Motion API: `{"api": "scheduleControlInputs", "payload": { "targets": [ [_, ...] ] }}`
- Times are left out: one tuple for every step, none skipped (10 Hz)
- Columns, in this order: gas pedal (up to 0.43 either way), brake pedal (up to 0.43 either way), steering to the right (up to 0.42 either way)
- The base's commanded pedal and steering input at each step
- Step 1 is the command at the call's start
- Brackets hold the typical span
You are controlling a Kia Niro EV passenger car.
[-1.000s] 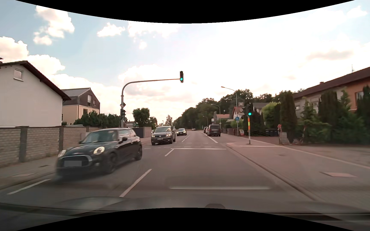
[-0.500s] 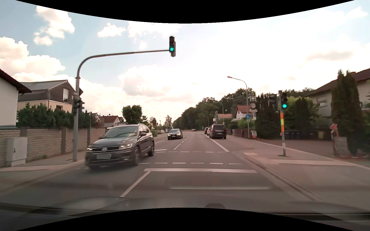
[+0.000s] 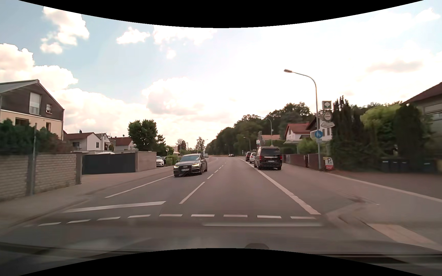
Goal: Follow the waypoints while adhering to traffic rules and regulations
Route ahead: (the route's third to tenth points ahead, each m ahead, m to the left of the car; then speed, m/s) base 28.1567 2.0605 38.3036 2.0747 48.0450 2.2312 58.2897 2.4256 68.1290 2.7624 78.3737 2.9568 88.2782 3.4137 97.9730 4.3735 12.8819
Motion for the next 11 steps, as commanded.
{"api": "scheduleControlInputs", "payload": {
  "targets": [
    [0.047,0.0,-0.004],
    [0.047,0.0,-0.004],
    [0.047,0.0,-0.004],
    [0.047,0.0,-0.004],
    [0.047,0.0,-0.004],
    [0.047,0.0,-0.004],
    [0.047,0.0,-0.004],
    [0.047,0.0,-0.004],
    [0.047,0.0,-0.004],
    [0.047,0.0,-0.004],
    [0.047,0.0,-0.004]
  ]
}}
